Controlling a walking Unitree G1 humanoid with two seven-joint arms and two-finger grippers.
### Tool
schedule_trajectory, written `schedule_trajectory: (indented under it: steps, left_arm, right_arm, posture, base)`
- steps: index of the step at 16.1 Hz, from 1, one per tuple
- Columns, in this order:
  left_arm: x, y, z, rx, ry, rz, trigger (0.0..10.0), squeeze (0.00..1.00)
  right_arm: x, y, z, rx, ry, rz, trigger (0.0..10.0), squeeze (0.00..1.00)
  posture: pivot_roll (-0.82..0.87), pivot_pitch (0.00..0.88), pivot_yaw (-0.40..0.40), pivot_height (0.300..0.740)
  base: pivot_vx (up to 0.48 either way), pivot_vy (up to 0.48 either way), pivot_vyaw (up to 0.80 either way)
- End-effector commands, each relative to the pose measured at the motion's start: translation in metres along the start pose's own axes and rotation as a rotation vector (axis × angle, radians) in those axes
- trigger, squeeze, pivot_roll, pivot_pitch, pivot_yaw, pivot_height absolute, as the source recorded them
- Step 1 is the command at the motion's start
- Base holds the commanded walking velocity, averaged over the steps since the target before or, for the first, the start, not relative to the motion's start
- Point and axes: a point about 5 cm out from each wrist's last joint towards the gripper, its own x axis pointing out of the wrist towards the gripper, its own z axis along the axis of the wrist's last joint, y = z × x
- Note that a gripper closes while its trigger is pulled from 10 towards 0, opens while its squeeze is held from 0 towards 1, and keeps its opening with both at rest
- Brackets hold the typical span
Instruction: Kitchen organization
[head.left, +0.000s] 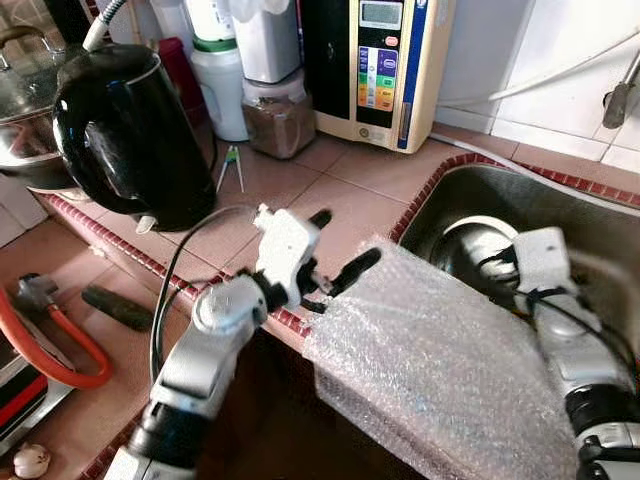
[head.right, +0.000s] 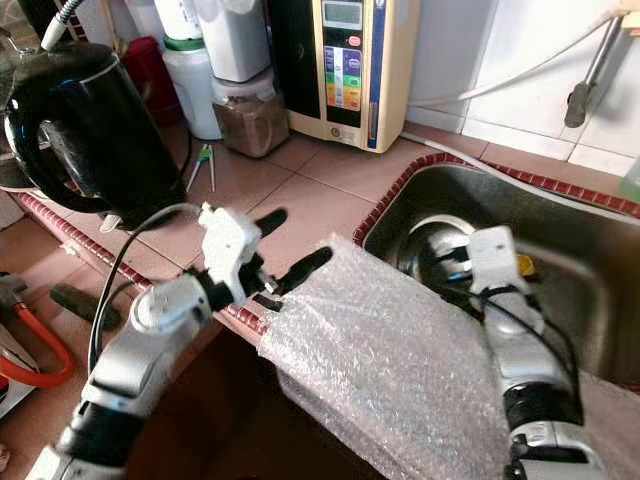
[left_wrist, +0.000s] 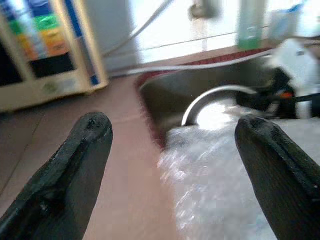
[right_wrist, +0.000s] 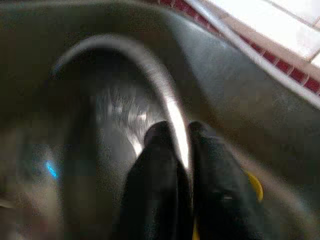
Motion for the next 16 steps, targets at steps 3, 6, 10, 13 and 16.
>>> schedule_trajectory:
  steps: [3, 6, 10, 13, 16]
  left_arm:
    - [0.01, -0.007, -0.007, -0.02, 0.048, -0.086, 10.0, 1.0]
    - [0.014, -0.01, -0.013, -0.08, 0.1, -0.144, 10.0, 1.0]
    - [0.017, -0.013, -0.016, -0.062, 0.135, -0.193, 10.0, 1.0]
    - [0.021, -0.012, -0.015, -0.081, 0.128, -0.165, 10.0, 1.0]
    - [0.019, -0.006, -0.014, -0.093, 0.118, -0.12, 10.0, 1.0]
  right_arm:
    - [-0.006, 0.026, -0.017, -0.025, 0.043, 0.093, 10.0, 1.0]
    - [-0.01, 0.033, -0.022, -0.035, 0.043, 0.108, 10.0, 1.0]
    - [-0.013, 0.033, -0.024, -0.04, 0.032, 0.093, 10.0, 1.0]
    - [-0.011, 0.027, -0.017, -0.076, -0.013, 0.017, 10.0, 1.0]
    - [-0.009, 0.023, -0.006, -0.04, -0.071, -0.012, 10.0, 1.0]
  posture:
    - [-0.06, 0.018, 0.113, 0.74]
    - [-0.07, 0.017, 0.126, 0.74]
    - [-0.07, 0.016, 0.129, 0.74]
    - [-0.07, 0.016, 0.122, 0.74]
    - [-0.07, 0.018, 0.114, 0.74]
  base:
    - [0.0, 0.0, 0.0]
    - [0.0, 0.0, 0.0]
    - [0.0, 0.0, 0.0]
    - [0.0, 0.0, 0.0]
    - [0.0, 0.0, 0.0]
